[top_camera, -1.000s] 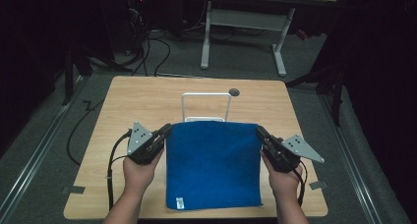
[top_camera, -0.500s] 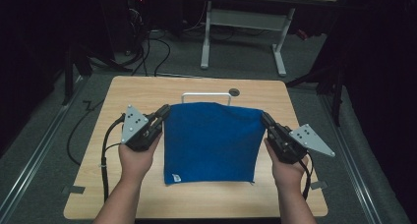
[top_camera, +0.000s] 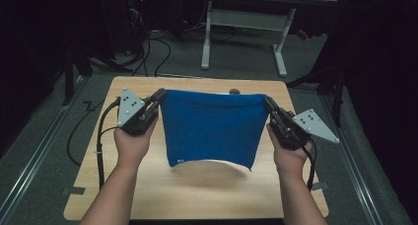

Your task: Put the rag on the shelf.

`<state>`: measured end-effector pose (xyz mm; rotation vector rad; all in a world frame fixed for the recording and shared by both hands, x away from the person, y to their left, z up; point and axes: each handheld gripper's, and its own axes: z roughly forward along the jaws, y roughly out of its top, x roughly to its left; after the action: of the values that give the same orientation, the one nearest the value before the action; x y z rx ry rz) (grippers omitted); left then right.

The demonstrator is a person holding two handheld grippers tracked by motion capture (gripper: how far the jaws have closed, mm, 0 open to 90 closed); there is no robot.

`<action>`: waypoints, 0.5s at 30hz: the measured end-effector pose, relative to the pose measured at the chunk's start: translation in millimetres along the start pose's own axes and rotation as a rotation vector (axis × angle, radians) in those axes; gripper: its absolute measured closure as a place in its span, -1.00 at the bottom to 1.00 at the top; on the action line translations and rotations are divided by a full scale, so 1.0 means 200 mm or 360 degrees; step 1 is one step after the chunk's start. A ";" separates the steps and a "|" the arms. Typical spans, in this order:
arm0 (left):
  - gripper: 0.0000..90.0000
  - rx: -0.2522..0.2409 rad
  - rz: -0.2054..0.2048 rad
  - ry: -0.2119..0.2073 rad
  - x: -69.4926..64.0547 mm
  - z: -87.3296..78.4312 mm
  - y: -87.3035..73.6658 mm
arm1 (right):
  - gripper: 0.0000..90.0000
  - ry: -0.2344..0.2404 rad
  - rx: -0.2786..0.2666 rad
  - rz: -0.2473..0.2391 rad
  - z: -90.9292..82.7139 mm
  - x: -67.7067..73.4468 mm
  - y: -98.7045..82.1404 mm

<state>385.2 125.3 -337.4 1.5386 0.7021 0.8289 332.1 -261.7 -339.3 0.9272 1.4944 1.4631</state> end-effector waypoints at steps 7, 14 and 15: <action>0.96 -0.0037 -0.0014 0.0047 0.05 0.08 0.05 | 0.96 -0.0044 -0.0025 0.0009 0.10 -0.02 0.03; 0.96 -0.0023 -0.0037 0.0098 0.10 0.16 0.05 | 0.96 -0.0071 0.0006 0.0052 0.22 -0.06 0.04; 0.96 -0.0011 -0.0044 0.0103 0.12 0.18 0.04 | 0.96 -0.0074 0.0010 0.0051 0.24 -0.06 0.04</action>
<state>427.9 122.7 -327.9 1.4982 0.7651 0.8628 380.0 -254.5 -328.8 0.9864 1.4571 1.4509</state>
